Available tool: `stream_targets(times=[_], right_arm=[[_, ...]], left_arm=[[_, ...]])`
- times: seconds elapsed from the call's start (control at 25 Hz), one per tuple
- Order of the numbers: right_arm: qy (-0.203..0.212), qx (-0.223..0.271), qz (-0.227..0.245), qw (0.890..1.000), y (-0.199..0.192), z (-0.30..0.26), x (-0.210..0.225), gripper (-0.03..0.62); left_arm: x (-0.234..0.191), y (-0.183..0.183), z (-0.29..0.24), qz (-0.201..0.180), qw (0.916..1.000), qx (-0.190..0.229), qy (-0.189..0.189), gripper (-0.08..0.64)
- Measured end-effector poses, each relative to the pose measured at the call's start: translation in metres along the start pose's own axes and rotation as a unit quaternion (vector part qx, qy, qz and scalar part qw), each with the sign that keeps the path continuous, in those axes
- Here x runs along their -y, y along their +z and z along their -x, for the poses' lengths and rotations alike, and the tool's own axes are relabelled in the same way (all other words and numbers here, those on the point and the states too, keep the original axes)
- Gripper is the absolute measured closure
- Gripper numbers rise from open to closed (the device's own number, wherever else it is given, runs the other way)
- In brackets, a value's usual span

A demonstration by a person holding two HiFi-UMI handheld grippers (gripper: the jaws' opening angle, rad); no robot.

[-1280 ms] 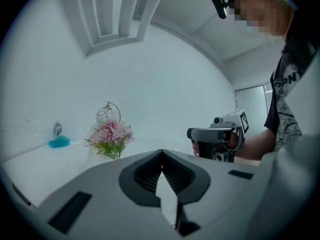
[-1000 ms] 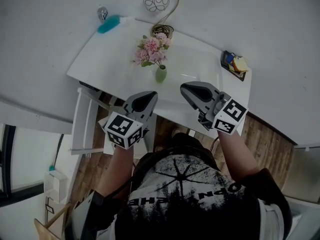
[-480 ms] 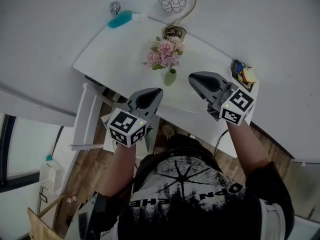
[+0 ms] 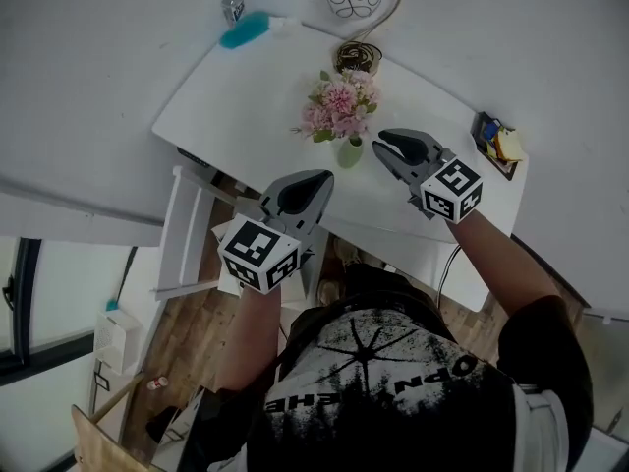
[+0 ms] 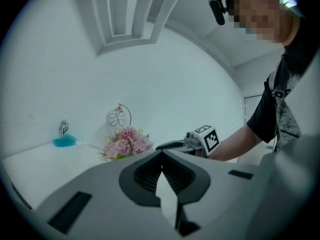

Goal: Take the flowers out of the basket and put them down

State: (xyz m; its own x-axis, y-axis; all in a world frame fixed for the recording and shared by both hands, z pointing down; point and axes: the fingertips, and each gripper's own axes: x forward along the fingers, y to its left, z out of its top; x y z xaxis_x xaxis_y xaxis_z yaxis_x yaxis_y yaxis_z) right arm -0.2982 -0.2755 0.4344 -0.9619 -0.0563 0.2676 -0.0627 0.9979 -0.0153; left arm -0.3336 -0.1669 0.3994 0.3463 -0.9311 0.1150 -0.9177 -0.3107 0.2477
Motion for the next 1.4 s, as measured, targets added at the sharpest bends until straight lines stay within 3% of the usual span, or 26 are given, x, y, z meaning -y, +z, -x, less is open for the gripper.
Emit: stream_targets(times=[0.16, 0.44, 0.64, 0.84, 1.4], right_arm=[[-0.006, -0.039, 0.016, 0.999, -0.038, -0.02, 0.004, 0.437], [-0.001, -0.103, -0.018, 0.995, -0.097, -0.051, 0.013, 0.325], [-0.017, -0.123, -0.04, 0.992, -0.127, -0.069, 0.03, 0.297], [0.009, -0.134, -0.051, 0.99, -0.153, -0.089, 0.024, 0.275], [0.009, -0.133, -0.077, 0.988, -0.187, -0.123, 0.027, 0.273]], left_arm=[[-0.004, 0.001, 0.001, 0.018, 0.9998, 0.002, -0.009, 0.548], [-0.006, 0.001, 0.001, 0.029, 0.9994, -0.003, -0.016, 0.548], [-0.01, 0.003, 0.004, 0.04, 0.9991, 0.003, -0.01, 0.548], [-0.017, 0.001, 0.008, 0.042, 0.9991, 0.005, 0.006, 0.548], [-0.02, -0.012, 0.012, 0.049, 0.9984, -0.011, 0.026, 0.548]])
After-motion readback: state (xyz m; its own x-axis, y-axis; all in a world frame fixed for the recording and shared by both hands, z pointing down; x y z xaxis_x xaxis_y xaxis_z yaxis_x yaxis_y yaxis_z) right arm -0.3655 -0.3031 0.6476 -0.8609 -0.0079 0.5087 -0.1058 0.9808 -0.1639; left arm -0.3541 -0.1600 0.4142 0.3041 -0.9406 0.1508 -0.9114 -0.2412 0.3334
